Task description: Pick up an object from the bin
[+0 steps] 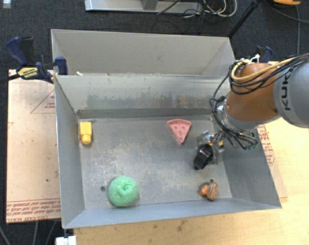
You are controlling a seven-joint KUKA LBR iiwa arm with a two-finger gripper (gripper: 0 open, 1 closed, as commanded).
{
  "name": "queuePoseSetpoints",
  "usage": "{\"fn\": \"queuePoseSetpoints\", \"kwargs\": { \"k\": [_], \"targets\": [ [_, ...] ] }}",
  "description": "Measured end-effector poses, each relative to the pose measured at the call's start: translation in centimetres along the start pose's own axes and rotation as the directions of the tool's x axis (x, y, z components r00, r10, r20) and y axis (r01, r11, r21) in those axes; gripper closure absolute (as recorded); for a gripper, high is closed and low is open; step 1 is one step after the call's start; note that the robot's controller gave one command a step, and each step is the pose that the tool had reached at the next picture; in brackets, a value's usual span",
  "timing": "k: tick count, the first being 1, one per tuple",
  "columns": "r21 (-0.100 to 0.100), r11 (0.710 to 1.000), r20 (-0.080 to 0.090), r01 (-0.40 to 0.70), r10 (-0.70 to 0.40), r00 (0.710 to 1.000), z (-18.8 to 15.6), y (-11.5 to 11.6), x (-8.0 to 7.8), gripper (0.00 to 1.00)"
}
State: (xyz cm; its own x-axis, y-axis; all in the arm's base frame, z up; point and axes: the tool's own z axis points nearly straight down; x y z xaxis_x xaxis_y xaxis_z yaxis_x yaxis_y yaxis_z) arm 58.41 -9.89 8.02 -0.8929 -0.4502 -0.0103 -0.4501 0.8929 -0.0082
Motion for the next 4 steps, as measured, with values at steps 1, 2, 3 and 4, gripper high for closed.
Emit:
{"fn": "queuePoseSetpoints", "kwargs": {
  "k": [1,2,3,4],
  "targets": [
    [-0.005,1.0,-0.004,0.0,0.0,1.0,-0.5,0.2,0.1,1.0],
    [-0.009,1.0,-0.008,-0.001,0.0,1.0,-2.0,0.3,0.1,1.0],
    [-0.008,1.0,-0.007,-0.001,0.001,1.0,-3.4,0.2,0.0,1.0],
    [-0.011,1.0,-0.01,-0.001,0.001,1.0,-4.8,0.3,0.1,1.0]
  ]
}}
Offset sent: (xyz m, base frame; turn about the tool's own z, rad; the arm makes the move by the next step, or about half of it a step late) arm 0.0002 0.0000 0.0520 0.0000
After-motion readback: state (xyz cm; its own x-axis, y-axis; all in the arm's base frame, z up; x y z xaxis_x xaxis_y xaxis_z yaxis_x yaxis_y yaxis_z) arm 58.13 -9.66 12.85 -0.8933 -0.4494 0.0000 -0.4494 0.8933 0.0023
